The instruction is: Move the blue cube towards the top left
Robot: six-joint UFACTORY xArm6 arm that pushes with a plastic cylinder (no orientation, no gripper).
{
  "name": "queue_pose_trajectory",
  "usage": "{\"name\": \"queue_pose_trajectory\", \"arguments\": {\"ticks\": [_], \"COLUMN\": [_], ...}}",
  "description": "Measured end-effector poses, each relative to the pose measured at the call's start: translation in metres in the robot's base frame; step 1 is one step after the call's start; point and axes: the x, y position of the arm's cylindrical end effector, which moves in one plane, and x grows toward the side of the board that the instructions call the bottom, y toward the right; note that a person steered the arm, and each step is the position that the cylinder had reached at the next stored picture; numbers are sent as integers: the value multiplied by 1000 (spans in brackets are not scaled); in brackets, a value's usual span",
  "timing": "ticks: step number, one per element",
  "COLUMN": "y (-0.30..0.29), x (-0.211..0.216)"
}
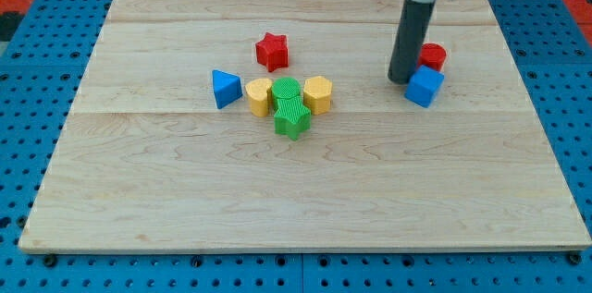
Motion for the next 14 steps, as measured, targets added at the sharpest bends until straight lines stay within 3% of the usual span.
{"name": "queue_pose_trajectory", "arguments": {"ticks": [2,3,4,6,8,9,11,12,13,14], "y": [1,82,84,-102,-150,-192,-167,-208,-289,-309], "x": [82,62,30,-3,-79,-97,-115,-129,-137,-147]}}
